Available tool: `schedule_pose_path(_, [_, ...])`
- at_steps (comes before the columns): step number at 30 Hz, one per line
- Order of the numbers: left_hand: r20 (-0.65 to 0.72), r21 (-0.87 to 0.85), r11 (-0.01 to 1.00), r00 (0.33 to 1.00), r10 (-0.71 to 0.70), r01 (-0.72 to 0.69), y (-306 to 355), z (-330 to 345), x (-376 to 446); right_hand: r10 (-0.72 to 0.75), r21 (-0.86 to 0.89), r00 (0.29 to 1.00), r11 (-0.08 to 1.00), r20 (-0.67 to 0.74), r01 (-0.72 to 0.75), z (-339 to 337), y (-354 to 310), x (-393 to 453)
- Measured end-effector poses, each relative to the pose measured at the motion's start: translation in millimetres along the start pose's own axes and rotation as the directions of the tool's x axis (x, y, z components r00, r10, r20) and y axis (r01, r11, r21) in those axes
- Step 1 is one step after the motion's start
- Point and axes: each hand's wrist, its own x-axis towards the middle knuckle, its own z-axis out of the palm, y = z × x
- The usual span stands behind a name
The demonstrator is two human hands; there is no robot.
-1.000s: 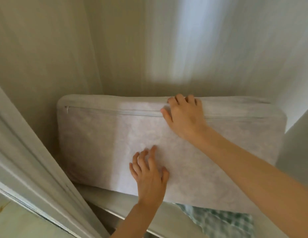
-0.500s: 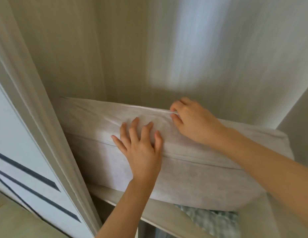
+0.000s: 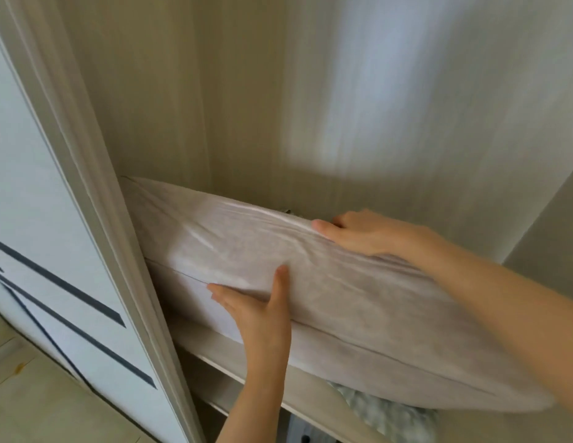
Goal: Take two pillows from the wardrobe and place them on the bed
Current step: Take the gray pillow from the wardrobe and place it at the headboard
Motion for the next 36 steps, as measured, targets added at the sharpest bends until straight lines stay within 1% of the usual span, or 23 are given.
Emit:
schedule_pose_path(2, [0.001, -0.034, 0.998, 0.999, 0.052, -0.052, 1, 6, -6, -0.023, 0.055, 0.997, 0.998, 0.067, 0.02, -2, -4, -5])
schedule_pose_path(3, [-0.009, -0.021, 0.996, 0.997, 0.082, -0.082, 5, 12, -16, -0.055, 0.095, 0.996, 0.994, 0.066, 0.048, -5, -4, -13])
schedule_pose_path(4, [-0.015, -0.006, 0.995, 0.995, 0.103, -0.103, 7, 18, -23, -0.09, 0.135, 0.995, 0.987, 0.039, 0.084, -5, -3, -17])
schedule_pose_path(6, [-0.025, 0.011, 0.989, 0.989, 0.145, -0.145, 18, 31, -41, -0.128, 0.205, 0.989, 0.969, -0.071, 0.14, -8, 11, -31])
schedule_pose_path(8, [-0.04, -0.002, 0.984, 0.983, 0.177, -0.177, 23, 34, -35, -0.113, 0.318, 0.982, 0.935, -0.154, 0.157, -8, 14, -30])
schedule_pose_path(10, [-0.048, -0.002, 0.969, 0.968, 0.246, -0.246, 32, 38, -30, -0.076, 0.429, 0.961, 0.883, -0.267, 0.189, -12, 17, -34])
schedule_pose_path(12, [-0.053, 0.02, 0.935, 0.933, 0.355, -0.354, 50, 50, -46, -0.038, 0.473, 0.917, 0.848, -0.396, 0.239, -23, 28, -54])
schedule_pose_path(14, [-0.046, 0.037, 0.887, 0.886, 0.462, -0.46, 71, 62, -62, 0.018, 0.512, 0.86, 0.81, -0.51, 0.287, -34, 36, -77])
schedule_pose_path(16, [-0.022, 0.049, 0.84, 0.841, 0.541, -0.54, 91, 67, -74, 0.094, 0.555, 0.792, 0.763, -0.603, 0.332, -40, 39, -102])
schedule_pose_path(18, [0.016, 0.061, 0.8, 0.802, 0.597, -0.596, 106, 66, -86, 0.179, 0.597, 0.725, 0.71, -0.665, 0.372, -37, 39, -127])
schedule_pose_path(20, [0.066, 0.08, 0.763, 0.767, 0.638, -0.642, 117, 64, -103, 0.266, 0.643, 0.669, 0.647, -0.694, 0.41, -29, 37, -152])
schedule_pose_path(23, [0.124, 0.086, 0.708, 0.713, 0.691, -0.701, 127, 57, -130, 0.338, 0.681, 0.623, 0.567, -0.705, 0.463, -17, 35, -188])
schedule_pose_path(27, [0.165, 0.122, 0.652, 0.663, 0.73, -0.748, 133, 41, -166, 0.342, 0.68, 0.604, 0.522, -0.72, 0.515, -7, 28, -235])
schedule_pose_path(29, [0.169, 0.129, 0.636, 0.649, 0.742, -0.761, 131, 31, -183, 0.327, 0.668, 0.595, 0.501, -0.734, 0.55, 1, 23, -255])
schedule_pose_path(31, [0.173, 0.14, 0.62, 0.635, 0.753, -0.772, 128, 20, -195, 0.318, 0.672, 0.597, 0.443, -0.737, 0.593, 11, 17, -270])
schedule_pose_path(33, [0.183, 0.172, 0.599, 0.622, 0.761, -0.782, 126, 7, -205, 0.318, 0.69, 0.612, 0.351, -0.724, 0.633, 25, 7, -279])
schedule_pose_path(34, [0.196, 0.192, 0.583, 0.613, 0.765, -0.789, 126, 0, -207, 0.32, 0.696, 0.619, 0.301, -0.718, 0.652, 31, 2, -281])
schedule_pose_path(36, [0.215, 0.248, 0.547, 0.596, 0.774, -0.8, 125, -16, -214, 0.298, 0.719, 0.661, 0.169, -0.689, 0.674, 47, -10, -288])
